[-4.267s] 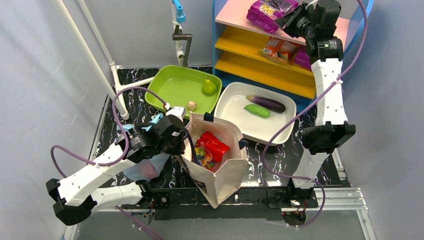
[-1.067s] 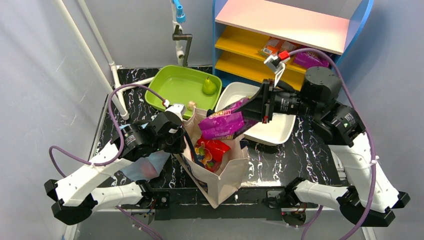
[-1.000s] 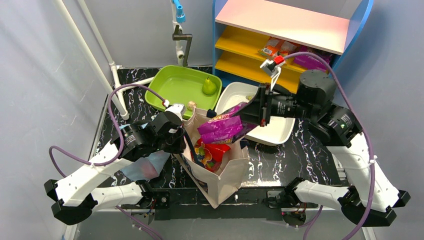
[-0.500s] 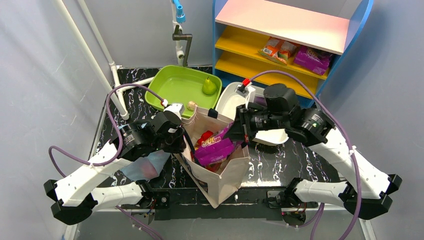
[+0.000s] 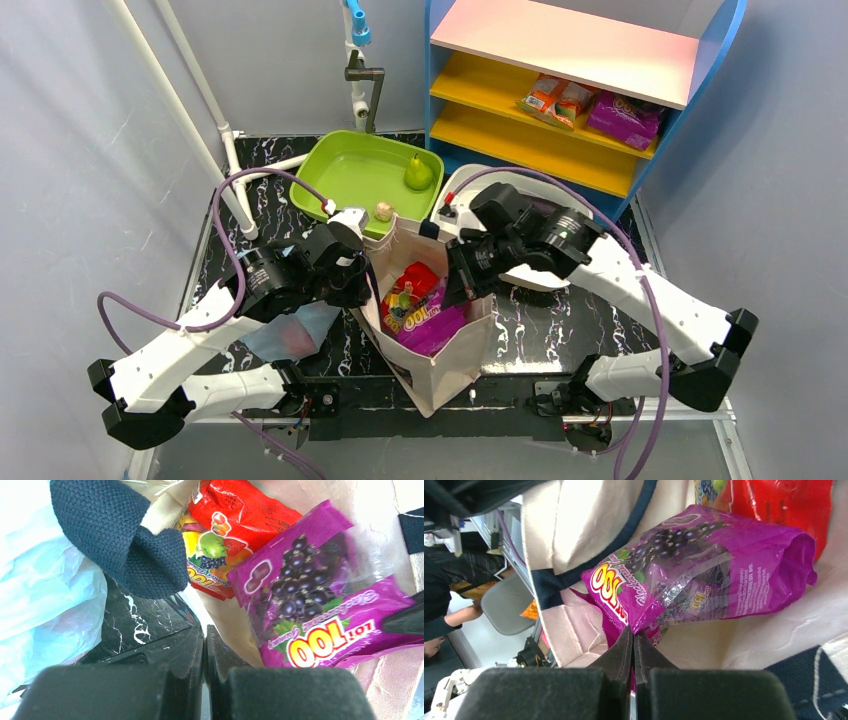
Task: Place the food into the grocery bag and tie it
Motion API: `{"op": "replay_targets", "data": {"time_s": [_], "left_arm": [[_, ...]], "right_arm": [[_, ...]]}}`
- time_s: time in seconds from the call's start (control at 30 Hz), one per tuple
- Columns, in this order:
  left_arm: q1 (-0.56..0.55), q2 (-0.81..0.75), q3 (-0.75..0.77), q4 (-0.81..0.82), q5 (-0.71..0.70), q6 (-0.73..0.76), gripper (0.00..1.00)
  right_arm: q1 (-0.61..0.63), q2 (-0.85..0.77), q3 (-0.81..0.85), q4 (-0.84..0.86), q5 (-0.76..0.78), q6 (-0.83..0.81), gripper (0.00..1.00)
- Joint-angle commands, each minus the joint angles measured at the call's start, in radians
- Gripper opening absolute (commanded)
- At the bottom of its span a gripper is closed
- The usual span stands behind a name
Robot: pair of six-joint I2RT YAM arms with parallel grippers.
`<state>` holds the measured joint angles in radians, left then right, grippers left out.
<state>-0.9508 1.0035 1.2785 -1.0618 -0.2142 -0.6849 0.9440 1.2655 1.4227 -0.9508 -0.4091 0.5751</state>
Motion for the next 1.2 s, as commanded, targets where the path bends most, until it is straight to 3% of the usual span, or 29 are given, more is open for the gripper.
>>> {"op": "replay_targets", "data": {"time_s": [0.0, 0.37, 0.5, 0.7, 0.83, 0.93, 1.17], "left_arm": [[0.007, -0.015, 0.039, -0.012, -0.013, -0.001, 0.00], [0.007, -0.062, 0.009, -0.037, -0.018, -0.007, 0.00], [0.007, -0.074, -0.002, -0.039, -0.018, -0.009, 0.00], [0.007, -0.088, 0.001, -0.057, -0.019, -0.010, 0.01], [0.007, -0.101, -0.003, -0.078, -0.009, -0.024, 0.32], [0.007, -0.113, -0.008, -0.100, -0.004, -0.044, 0.47], [0.007, -0.140, -0.025, -0.119, 0.047, -0.096, 0.53]], "right_arm": [[0.036, 0.054, 0.004, -0.050, -0.021, -0.015, 0.01], [0.171, 0.245, 0.096, -0.222, 0.121, -0.116, 0.02], [0.182, 0.230, 0.175, -0.204, 0.156, -0.124, 0.26], [0.182, 0.204, 0.348, -0.183, 0.307, -0.161, 0.49], [0.182, 0.178, 0.408, -0.161, 0.504, -0.192, 0.57], [0.175, 0.155, 0.409, -0.158, 0.663, -0.203, 0.64], [0.055, 0.127, 0.327, -0.241, 0.805, -0.168, 0.71]]}}
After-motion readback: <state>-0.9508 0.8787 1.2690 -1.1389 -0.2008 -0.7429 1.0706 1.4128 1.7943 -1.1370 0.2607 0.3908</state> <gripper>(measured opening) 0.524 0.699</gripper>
